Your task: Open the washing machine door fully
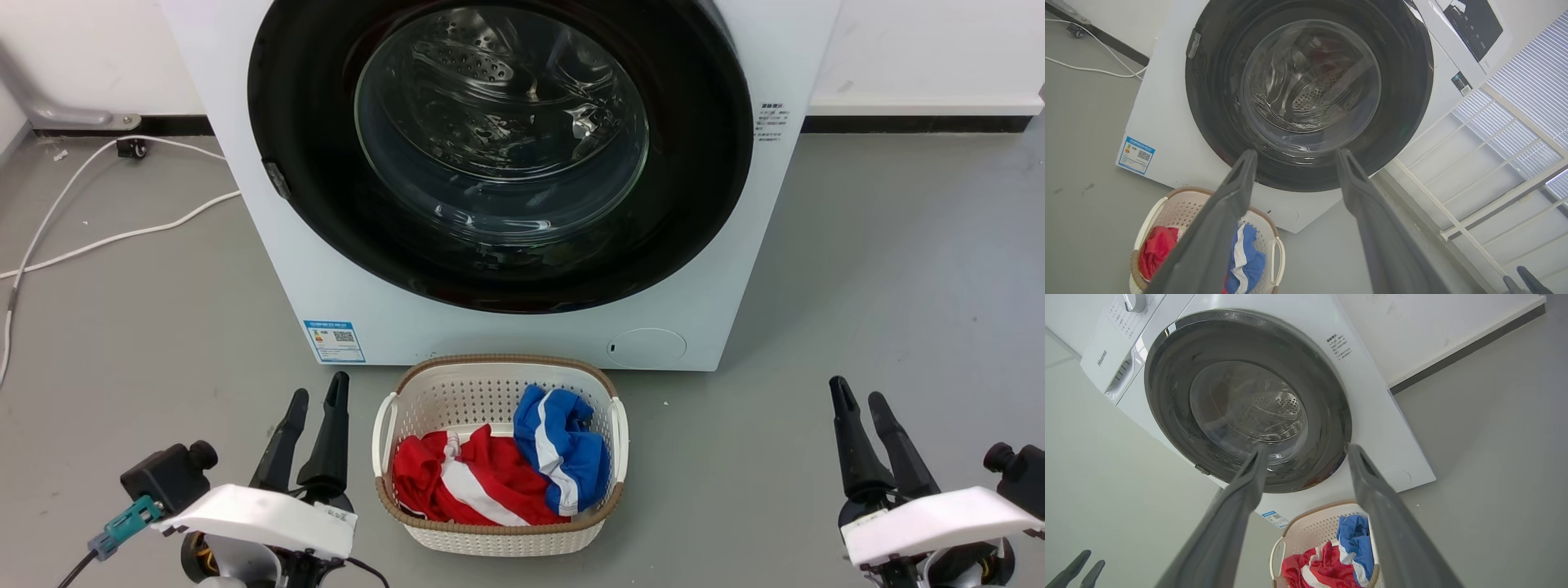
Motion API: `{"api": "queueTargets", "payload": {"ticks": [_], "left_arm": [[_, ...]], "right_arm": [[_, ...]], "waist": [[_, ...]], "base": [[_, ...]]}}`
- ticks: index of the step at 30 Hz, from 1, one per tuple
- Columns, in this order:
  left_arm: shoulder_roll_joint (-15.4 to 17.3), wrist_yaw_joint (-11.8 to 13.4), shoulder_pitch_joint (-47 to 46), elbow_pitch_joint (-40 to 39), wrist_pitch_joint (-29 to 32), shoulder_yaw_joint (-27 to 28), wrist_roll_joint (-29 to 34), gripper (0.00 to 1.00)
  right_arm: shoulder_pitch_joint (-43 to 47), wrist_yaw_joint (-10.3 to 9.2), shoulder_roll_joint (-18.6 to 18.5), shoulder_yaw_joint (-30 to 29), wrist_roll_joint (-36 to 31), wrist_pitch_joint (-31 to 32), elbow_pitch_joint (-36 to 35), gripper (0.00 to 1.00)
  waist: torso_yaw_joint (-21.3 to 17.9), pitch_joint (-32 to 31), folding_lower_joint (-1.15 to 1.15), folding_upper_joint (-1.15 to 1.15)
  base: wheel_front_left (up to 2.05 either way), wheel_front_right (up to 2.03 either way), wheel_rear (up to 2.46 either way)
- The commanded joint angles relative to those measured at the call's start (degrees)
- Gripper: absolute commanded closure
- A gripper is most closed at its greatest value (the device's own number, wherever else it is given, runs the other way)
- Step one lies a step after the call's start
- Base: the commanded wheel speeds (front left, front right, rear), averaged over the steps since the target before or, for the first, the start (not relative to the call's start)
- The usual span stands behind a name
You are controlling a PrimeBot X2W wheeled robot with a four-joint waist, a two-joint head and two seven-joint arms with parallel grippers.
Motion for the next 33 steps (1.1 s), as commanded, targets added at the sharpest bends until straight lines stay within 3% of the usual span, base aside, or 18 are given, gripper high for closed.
{"api": "queueTargets", "payload": {"ticks": [1, 13, 33], "left_arm": [[0.7, -0.1, -0.8, -0.7, -0.5, -0.2, 2.0, 0.00], [1.6, 0.5, -1.6, -1.3, -2.5, -1.5, 14.0, 0.00], [3.1, 0.7, -2.1, 0.4, -5.3, -4.1, 26.9, 0.00]], "right_arm": [[-0.3, 0.10, 0.0, -0.1, -1.8, 0.0, -1.2, 0.00], [1.0, 0.11, 0.3, -0.3, -11.8, 0.8, -3.5, 0.00], [3.9, 0.12, 0.5, -0.8, -25.1, 2.3, -7.5, 0.00]], "waist": [[0.0, 0.0, 0.00, 0.00], [-0.1, -0.1, 0.00, 0.00], [-0.1, -0.4, 0.00, 0.00]], "base": [[0.00, 0.00, 0.00], [0.00, 0.00, 0.00], [0.00, 0.00, 0.00]]}}
